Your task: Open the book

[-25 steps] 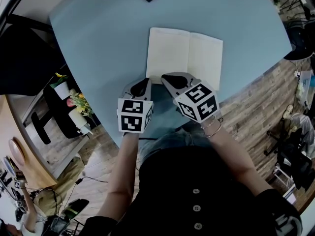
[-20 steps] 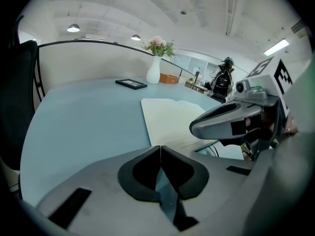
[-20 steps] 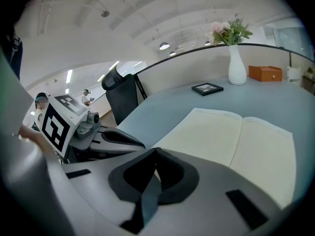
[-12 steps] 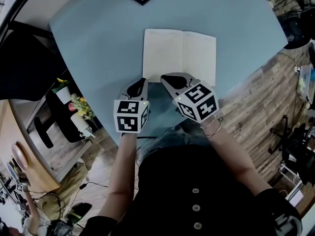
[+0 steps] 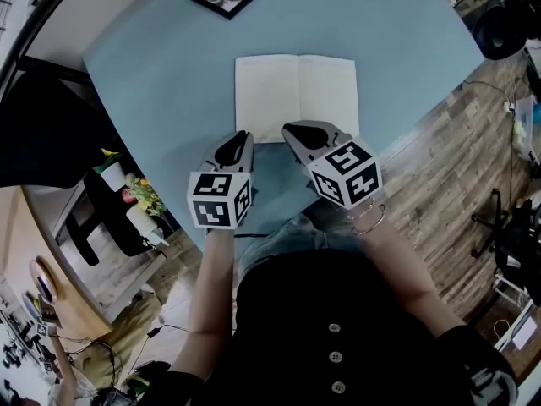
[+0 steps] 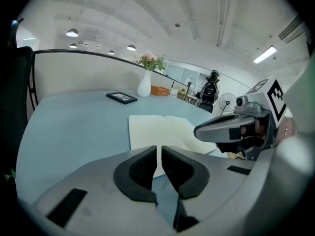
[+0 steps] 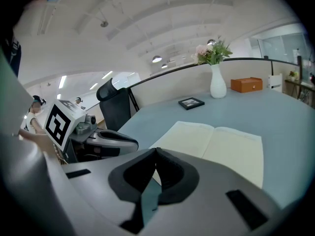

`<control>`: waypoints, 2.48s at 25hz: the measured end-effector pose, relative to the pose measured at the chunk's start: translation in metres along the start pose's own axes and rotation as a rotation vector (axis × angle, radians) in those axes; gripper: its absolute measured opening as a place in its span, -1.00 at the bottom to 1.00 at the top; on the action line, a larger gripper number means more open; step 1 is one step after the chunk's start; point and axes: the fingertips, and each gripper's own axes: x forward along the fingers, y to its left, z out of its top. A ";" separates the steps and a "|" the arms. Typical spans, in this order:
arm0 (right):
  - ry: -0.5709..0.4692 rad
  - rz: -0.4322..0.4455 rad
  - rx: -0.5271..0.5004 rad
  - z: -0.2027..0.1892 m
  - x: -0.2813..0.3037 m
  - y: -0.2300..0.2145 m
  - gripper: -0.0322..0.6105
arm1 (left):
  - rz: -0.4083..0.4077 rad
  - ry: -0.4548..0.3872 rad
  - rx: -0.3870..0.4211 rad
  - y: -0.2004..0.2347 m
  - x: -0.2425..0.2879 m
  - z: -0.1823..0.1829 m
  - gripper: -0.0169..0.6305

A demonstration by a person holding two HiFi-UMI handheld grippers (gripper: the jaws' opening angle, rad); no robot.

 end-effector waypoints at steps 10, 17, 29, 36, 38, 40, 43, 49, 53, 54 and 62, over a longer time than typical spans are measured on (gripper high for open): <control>-0.072 -0.106 0.057 0.003 -0.038 -0.030 -0.90 | -0.129 -0.056 0.089 -0.048 0.003 0.039 -0.90; -0.138 -0.177 0.109 0.008 -0.072 -0.055 -0.90 | -0.175 -0.142 0.145 -0.063 -0.003 0.082 -0.91; -0.258 -0.200 0.010 0.052 -0.119 -0.050 -0.90 | -0.274 -0.214 0.224 -0.098 -0.021 0.113 -0.91; -0.308 -0.173 -0.041 0.070 -0.142 -0.044 -0.90 | -0.270 -0.263 0.276 -0.113 -0.036 0.135 -0.91; -0.320 -0.166 -0.048 0.076 -0.150 -0.045 -0.90 | -0.261 -0.286 0.274 -0.116 -0.040 0.143 -0.91; -0.329 -0.155 -0.058 0.081 -0.155 -0.045 -0.90 | -0.252 -0.304 0.279 -0.120 -0.044 0.151 -0.91; -0.339 -0.140 -0.076 0.087 -0.161 -0.045 -0.90 | -0.238 -0.333 0.297 -0.124 -0.050 0.162 -0.91; -0.372 -0.117 -0.111 0.101 -0.162 -0.038 -0.90 | -0.189 -0.387 0.299 -0.126 -0.059 0.171 -0.91; -0.386 -0.086 -0.127 0.104 -0.159 -0.032 -0.90 | -0.171 -0.386 0.301 -0.129 -0.057 0.169 -0.91; -0.386 -0.082 -0.128 0.104 -0.159 -0.031 -0.90 | -0.171 -0.383 0.299 -0.130 -0.057 0.168 -0.91; -0.384 -0.026 -0.147 0.104 -0.154 -0.018 -0.90 | -0.148 -0.319 0.315 -0.136 -0.047 0.152 -0.91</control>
